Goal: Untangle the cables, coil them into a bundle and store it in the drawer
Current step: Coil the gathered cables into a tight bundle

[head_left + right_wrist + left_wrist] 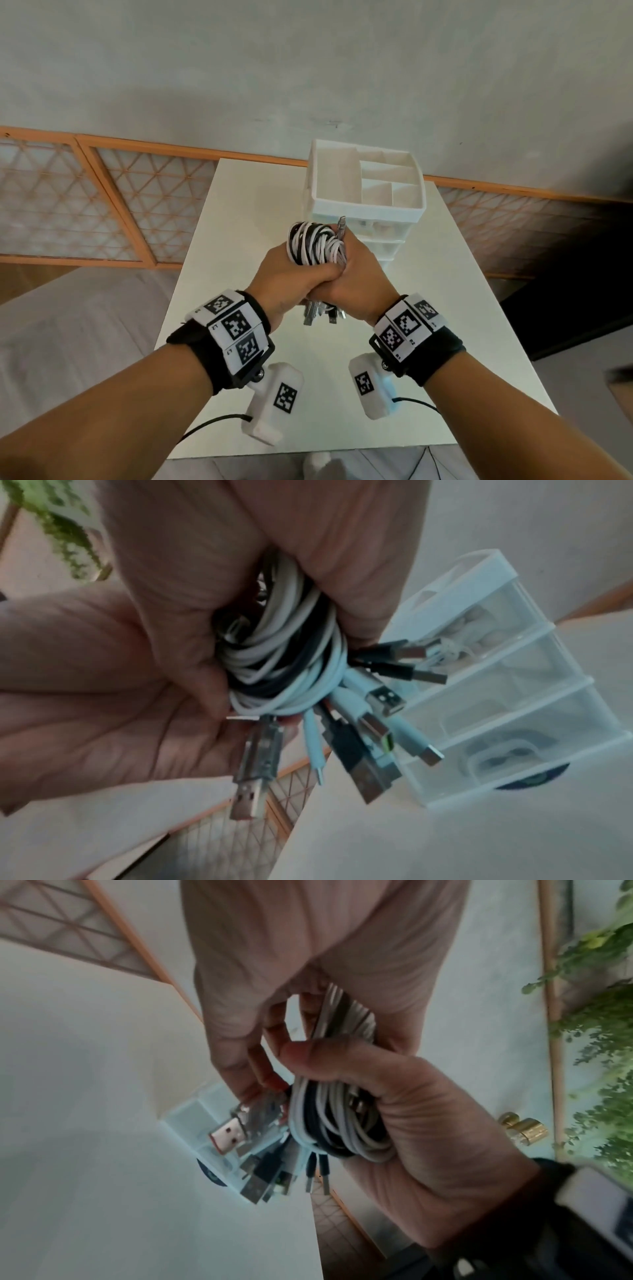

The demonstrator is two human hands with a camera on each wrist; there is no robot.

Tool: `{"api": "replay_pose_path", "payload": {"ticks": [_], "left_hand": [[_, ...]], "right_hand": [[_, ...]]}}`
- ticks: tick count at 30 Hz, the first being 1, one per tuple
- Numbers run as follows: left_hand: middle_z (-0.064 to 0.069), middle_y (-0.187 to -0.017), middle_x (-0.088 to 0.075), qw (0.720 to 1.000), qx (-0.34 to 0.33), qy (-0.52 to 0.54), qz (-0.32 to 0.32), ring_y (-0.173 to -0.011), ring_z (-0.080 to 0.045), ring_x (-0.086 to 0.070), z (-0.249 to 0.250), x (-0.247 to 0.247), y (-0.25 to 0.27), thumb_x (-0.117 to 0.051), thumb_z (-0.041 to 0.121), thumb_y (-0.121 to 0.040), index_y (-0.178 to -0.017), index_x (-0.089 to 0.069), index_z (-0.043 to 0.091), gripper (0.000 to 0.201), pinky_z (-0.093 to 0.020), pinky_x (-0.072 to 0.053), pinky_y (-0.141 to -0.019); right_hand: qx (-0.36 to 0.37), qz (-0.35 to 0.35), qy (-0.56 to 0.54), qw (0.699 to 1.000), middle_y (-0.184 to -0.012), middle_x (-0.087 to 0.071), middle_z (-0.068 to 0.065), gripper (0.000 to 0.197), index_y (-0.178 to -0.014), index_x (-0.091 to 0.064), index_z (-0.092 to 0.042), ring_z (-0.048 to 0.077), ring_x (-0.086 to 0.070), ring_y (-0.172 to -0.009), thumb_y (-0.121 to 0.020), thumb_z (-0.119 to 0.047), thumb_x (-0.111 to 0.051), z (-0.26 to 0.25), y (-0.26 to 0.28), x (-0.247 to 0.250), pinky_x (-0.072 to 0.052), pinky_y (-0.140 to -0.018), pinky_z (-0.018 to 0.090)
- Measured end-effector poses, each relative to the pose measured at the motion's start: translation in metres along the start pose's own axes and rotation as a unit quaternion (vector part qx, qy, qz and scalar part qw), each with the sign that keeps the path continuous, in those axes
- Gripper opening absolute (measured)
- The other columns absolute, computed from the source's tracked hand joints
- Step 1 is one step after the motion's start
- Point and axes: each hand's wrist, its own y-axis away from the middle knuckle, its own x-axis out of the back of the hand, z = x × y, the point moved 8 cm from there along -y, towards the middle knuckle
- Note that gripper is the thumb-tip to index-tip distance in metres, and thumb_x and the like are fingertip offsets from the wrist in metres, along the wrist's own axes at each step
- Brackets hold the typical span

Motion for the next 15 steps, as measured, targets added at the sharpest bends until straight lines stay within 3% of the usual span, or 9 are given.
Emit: {"api": "replay_pose_path", "payload": {"ticks": [2,5,6,9,11,13,15], "left_hand": [[-0.012,-0.083,-0.076,1.000,0.013,0.001,0.012,-0.075,-0.024,-0.073,-0.002,-0.007,-0.009,-0.073,-0.001,-0.075,-0.089,-0.075,0.011,0.018,-0.038,-0.061,-0.064],[-0.034,-0.089,-0.069,0.998,0.048,0.021,-0.019,-0.072,-0.037,-0.068,-0.008,-0.030,-0.025,-0.069,-0.002,-0.077,-0.092,-0.072,-0.004,0.016,-0.061,-0.055,-0.069],[-0.036,-0.092,-0.067,0.997,0.061,0.032,-0.032,-0.074,-0.038,-0.067,-0.010,-0.039,-0.031,-0.068,-0.002,-0.079,-0.096,-0.071,-0.006,0.017,-0.063,-0.055,-0.071],[-0.023,-0.086,-0.070,0.994,0.080,0.047,-0.064,-0.071,-0.027,-0.069,-0.018,-0.068,-0.048,-0.065,-0.004,-0.085,-0.099,-0.071,-0.003,0.015,-0.040,-0.059,-0.064],[-0.009,-0.071,-0.072,0.995,0.081,0.004,-0.062,-0.061,-0.017,-0.068,-0.020,-0.080,-0.059,-0.069,0.002,-0.084,-0.091,-0.070,0.006,0.009,-0.029,-0.054,-0.059],[-0.003,-0.077,-0.075,0.996,0.076,-0.037,-0.033,-0.068,-0.013,-0.071,-0.024,-0.081,-0.070,-0.079,0.008,-0.076,-0.094,-0.071,0.016,0.021,-0.028,-0.057,-0.063],[-0.011,-0.094,-0.076,0.995,0.091,-0.017,-0.022,-0.082,-0.021,-0.071,-0.032,-0.087,-0.077,-0.080,0.001,-0.072,-0.104,-0.071,0.016,0.036,-0.040,-0.061,-0.074]], "right_hand": [[-0.008,0.001,-0.003,1.000,-0.106,-0.074,-0.002,0.081,-0.124,-0.051,-0.026,0.016,-0.073,-0.098,-0.056,-0.005,-0.089,0.008,-0.007,0.007,-0.062,-0.081,0.047],[-0.017,-0.006,-0.051,0.999,-0.104,-0.073,0.007,0.077,-0.123,-0.052,-0.022,0.028,-0.073,-0.095,-0.058,0.007,-0.081,0.023,-0.016,0.024,-0.061,-0.075,0.056],[-0.020,0.003,-0.058,0.998,-0.104,-0.073,0.008,0.077,-0.123,-0.053,-0.022,0.028,-0.073,-0.096,-0.058,0.010,-0.079,0.028,-0.018,0.033,-0.061,-0.077,0.056],[-0.028,0.016,-0.037,0.999,-0.103,-0.073,0.004,0.076,-0.121,-0.054,-0.023,0.022,-0.073,-0.095,-0.058,0.009,-0.079,0.046,-0.025,0.060,-0.062,-0.078,0.048],[-0.043,0.007,-0.002,0.999,-0.095,-0.075,-0.001,0.075,-0.121,-0.052,-0.025,0.017,-0.075,-0.082,-0.059,0.005,-0.082,0.056,-0.027,0.077,-0.062,-0.067,0.037],[-0.050,-0.007,0.039,0.998,-0.087,-0.075,-0.005,0.075,-0.122,-0.047,-0.029,0.012,-0.074,-0.070,-0.062,-0.004,-0.083,0.063,-0.028,0.090,-0.059,-0.058,0.027],[-0.045,-0.014,0.070,0.996,-0.089,-0.075,-0.008,0.079,-0.125,-0.044,-0.031,0.008,-0.073,-0.069,-0.060,-0.014,-0.087,0.071,-0.027,0.097,-0.060,-0.061,0.026]]}}
